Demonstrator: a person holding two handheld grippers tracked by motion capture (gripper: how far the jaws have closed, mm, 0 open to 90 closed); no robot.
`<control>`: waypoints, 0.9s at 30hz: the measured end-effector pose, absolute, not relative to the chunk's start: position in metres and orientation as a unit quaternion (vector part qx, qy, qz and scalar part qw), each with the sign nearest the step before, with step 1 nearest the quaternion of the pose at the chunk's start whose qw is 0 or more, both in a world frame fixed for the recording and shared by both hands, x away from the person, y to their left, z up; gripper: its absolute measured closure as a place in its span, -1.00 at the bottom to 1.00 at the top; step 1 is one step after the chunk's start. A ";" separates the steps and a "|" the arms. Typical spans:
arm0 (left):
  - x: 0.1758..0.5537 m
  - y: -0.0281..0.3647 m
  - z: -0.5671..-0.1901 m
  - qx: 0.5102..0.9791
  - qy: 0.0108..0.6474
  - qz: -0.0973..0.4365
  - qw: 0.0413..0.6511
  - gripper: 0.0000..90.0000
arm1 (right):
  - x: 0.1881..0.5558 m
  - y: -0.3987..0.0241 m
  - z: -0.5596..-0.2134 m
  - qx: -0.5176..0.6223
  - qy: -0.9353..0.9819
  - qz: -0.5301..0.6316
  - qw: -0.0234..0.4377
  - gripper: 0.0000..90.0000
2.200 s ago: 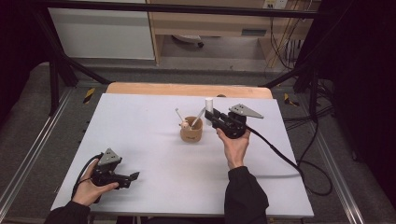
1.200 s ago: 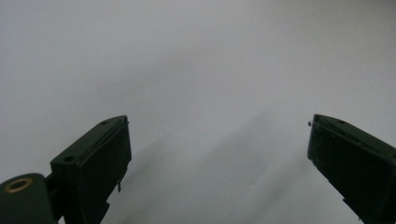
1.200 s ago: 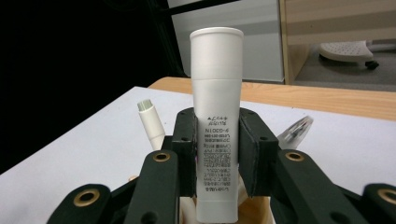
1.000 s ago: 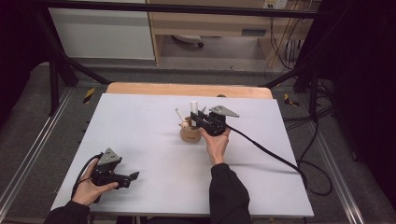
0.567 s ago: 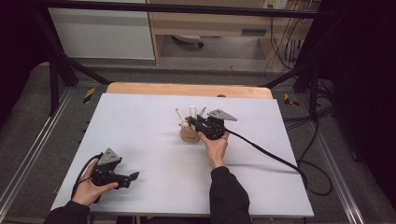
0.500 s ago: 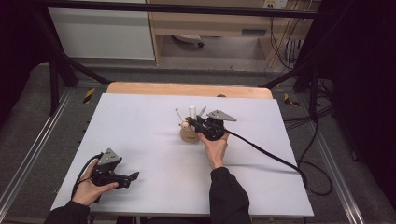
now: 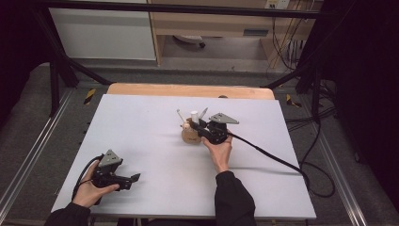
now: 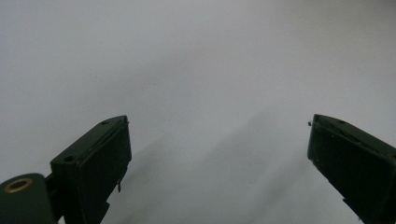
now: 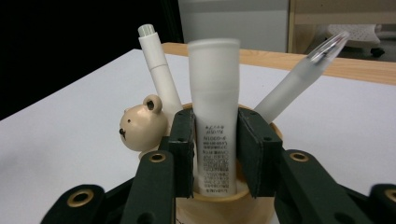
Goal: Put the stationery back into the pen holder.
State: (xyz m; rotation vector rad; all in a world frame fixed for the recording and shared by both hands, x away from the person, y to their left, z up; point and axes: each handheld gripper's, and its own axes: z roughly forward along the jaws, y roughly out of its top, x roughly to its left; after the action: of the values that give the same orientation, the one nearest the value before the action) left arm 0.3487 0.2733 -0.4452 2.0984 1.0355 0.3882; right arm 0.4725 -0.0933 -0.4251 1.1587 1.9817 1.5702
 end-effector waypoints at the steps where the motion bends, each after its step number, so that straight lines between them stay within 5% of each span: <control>1: 0.349 0.273 -0.445 0.820 0.405 0.152 0.375 -0.86 | 0.472 -0.095 -0.424 0.408 0.701 0.557 0.178 0.48; 9: 0.349 0.273 -0.445 0.820 0.404 0.152 0.375 -0.86 | 0.462 -0.106 -0.408 0.394 0.713 0.552 0.178 0.27; 19: 0.349 0.273 -0.445 0.821 0.404 0.152 0.373 -0.86 | 0.445 -0.126 -0.388 0.394 0.752 0.505 0.154 -0.56; 27: 0.349 0.273 -0.445 0.822 0.403 0.151 0.374 -0.87 | 0.430 -0.151 -0.385 0.402 0.765 0.485 0.132 -0.88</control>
State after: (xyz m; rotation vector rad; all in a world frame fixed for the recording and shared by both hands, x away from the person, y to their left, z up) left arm 0.3488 0.2732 -0.4454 2.1042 1.0309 0.3877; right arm 0.4304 -0.1511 -0.3854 1.1676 2.2206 1.4062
